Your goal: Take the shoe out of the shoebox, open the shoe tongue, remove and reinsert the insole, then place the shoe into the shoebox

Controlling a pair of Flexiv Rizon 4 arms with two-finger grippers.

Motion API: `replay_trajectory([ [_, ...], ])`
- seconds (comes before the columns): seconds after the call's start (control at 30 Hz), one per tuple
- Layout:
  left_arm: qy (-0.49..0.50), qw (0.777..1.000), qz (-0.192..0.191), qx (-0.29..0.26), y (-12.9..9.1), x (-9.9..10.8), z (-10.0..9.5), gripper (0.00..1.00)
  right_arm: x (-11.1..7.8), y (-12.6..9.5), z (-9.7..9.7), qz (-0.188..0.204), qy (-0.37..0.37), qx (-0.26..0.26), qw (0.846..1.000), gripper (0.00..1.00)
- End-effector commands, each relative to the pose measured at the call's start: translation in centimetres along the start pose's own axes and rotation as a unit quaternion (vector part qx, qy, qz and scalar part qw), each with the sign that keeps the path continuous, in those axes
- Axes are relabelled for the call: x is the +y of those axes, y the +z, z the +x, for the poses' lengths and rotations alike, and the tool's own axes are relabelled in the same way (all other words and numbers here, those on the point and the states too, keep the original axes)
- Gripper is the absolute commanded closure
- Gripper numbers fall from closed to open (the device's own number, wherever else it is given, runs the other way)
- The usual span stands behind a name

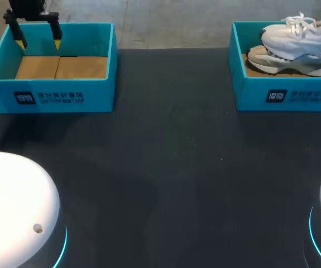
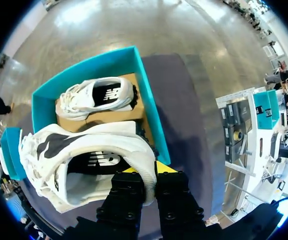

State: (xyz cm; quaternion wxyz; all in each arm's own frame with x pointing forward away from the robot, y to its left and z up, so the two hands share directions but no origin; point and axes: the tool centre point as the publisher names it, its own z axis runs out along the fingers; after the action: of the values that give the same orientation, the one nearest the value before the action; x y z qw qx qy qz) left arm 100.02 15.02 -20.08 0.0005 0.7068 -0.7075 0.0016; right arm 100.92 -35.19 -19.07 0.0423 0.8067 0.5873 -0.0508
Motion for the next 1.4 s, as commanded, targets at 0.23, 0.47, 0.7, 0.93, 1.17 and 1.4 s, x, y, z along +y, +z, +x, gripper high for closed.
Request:
replay_trajectory([
  [0.23,0.0,1.0,0.0,-0.001,0.0,0.0,0.0,0.0,0.1,-1.9,0.1,0.002,-0.008,-0.009,1.0,1.0],
  [0.47,0.0,1.0,0.0,-0.001,0.0,0.0,0.0,0.0,0.5,-2.5,0.2,-0.003,-0.012,-0.01,1.0,1.0],
  [0.7,0.0,1.0,0.0,-0.001,0.0,0.0,0.0,0.0,0.4,-2.6,0.4,0.0,-0.003,-0.018,1.0,1.0],
  [0.93,0.0,1.0,0.0,-0.001,0.0,0.0,0.0,0.0,0.4,-2.6,0.4,0.0,-0.003,-0.018,1.0,1.0],
  [1.17,0.0,1.0,0.0,-0.001,0.0,0.0,0.0,0.0,0.4,-2.6,0.4,0.0,-0.003,-0.018,1.0,1.0],
  [1.4,0.0,1.0,0.0,-0.001,0.0,0.0,0.0,0.0,0.4,-2.6,0.4,0.0,-0.003,-0.018,1.0,1.0],
])
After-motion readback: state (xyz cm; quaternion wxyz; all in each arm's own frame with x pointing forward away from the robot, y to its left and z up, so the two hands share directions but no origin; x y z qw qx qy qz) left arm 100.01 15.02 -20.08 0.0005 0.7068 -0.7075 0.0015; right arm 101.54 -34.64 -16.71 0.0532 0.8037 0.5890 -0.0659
